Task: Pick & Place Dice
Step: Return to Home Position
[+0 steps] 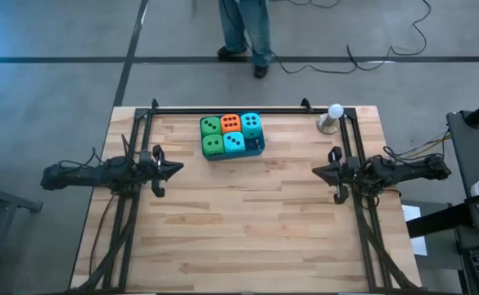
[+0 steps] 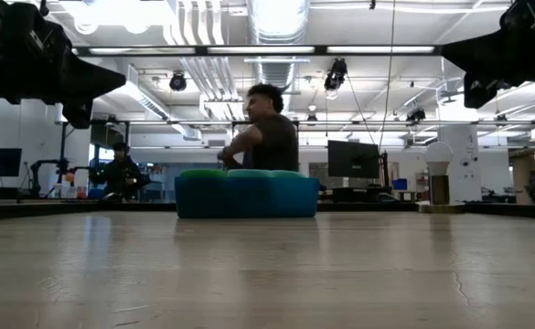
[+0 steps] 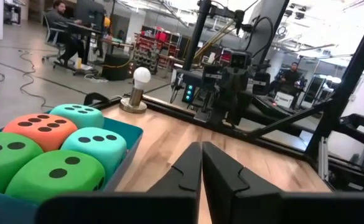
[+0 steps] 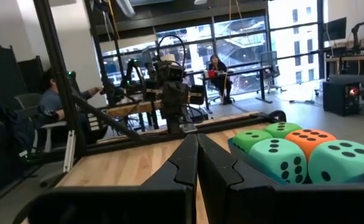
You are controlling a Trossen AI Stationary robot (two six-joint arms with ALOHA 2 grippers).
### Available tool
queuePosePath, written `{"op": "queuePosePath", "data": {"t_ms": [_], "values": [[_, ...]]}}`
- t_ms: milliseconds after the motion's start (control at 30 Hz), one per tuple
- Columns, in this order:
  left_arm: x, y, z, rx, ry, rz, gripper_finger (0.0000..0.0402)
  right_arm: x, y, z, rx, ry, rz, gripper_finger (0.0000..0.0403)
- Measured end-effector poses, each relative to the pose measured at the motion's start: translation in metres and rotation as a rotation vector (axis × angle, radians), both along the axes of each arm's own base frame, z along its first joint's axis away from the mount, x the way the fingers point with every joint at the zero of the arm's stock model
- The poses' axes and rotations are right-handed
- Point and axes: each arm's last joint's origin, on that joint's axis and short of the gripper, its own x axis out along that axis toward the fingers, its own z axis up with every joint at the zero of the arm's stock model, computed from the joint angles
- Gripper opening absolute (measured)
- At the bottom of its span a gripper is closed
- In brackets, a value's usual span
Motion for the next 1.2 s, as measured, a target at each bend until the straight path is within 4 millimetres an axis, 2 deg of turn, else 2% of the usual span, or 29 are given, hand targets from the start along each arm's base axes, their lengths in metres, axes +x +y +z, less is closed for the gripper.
{"op": "queuePosePath", "data": {"t_ms": [1200], "values": [[0.0000,0.0000,0.0000,-0.003,0.000,-0.001,0.0026,0.0000,0.0001,0.0000,0.004,0.000,0.004,0.0008]]}}
